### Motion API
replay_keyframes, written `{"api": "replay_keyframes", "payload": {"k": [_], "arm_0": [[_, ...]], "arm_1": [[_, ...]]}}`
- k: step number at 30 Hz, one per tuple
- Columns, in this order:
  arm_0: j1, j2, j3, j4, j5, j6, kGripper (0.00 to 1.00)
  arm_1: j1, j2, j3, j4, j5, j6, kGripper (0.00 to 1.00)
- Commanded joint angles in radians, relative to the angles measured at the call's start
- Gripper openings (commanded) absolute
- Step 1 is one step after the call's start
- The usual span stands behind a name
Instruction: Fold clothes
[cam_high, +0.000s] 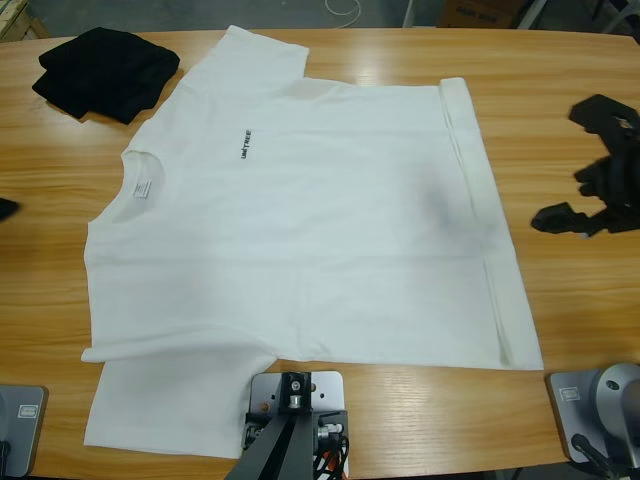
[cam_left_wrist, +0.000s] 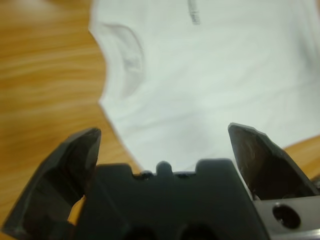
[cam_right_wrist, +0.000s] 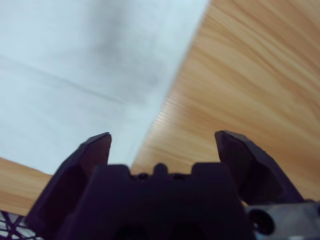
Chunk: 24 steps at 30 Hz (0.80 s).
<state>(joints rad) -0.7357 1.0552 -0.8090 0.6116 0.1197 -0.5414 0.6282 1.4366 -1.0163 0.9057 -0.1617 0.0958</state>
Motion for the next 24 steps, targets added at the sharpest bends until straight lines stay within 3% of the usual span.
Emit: {"api": "replay_keyframes", "payload": {"k": [1, 9, 13, 24], "arm_0": [[-0.343, 0.427, 0.048, -0.252, 0.163, -0.236, 0.996], [-0.347, 0.642, 0.056, -0.279, 0.168, -0.293, 1.0], [-0.35, 0.731, 0.032, -0.279, 0.162, -0.286, 1.0], [-0.361, 0.869, -0.033, -0.32, 0.078, -0.212, 0.992]], "arm_1": [[0.059, 0.252, -0.056, -0.101, -0.066, -0.064, 0.986], [0.062, 0.414, -0.056, -0.264, -0.155, 0.073, 1.0], [0.062, 0.441, -0.065, -0.266, -0.215, 0.105, 1.0], [0.012, 0.469, -0.061, -0.255, -0.242, 0.139, 1.0]]}}
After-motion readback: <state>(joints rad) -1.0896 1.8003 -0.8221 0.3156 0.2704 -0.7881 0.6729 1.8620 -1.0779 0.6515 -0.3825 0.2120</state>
